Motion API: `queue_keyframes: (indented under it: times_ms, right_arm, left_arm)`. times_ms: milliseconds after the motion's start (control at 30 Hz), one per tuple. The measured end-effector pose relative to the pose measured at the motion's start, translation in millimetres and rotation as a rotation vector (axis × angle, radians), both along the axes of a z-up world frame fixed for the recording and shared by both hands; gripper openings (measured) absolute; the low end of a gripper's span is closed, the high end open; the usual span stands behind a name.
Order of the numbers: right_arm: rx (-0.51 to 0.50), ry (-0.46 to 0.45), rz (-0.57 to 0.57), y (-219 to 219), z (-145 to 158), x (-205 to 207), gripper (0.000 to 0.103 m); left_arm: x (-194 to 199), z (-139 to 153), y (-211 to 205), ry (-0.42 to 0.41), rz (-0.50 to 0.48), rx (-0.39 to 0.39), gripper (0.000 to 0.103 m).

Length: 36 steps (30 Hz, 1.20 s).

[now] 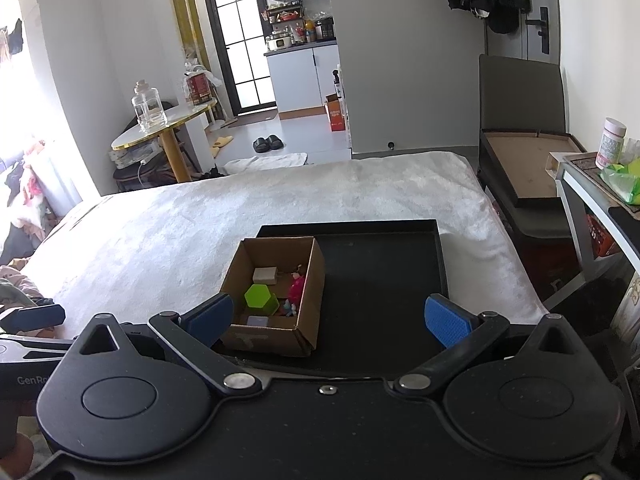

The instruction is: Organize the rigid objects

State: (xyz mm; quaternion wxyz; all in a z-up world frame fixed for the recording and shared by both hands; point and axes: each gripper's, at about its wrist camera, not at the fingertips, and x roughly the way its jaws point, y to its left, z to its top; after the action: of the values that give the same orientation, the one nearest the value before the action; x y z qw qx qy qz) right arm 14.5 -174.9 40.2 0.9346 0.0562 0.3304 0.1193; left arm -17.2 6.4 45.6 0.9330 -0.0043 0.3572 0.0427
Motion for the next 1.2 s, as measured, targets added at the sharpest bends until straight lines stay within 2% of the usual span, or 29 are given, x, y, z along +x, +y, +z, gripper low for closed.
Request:
queue_keyframes:
  times_ms: [1200]
  right_arm:
    - [-0.014, -0.01, -0.015, 2.0, 5.5, -1.7, 0.103]
  left_arm:
    - [0.5, 3.2, 8.8, -0.006, 0.012, -0.026, 0.102]
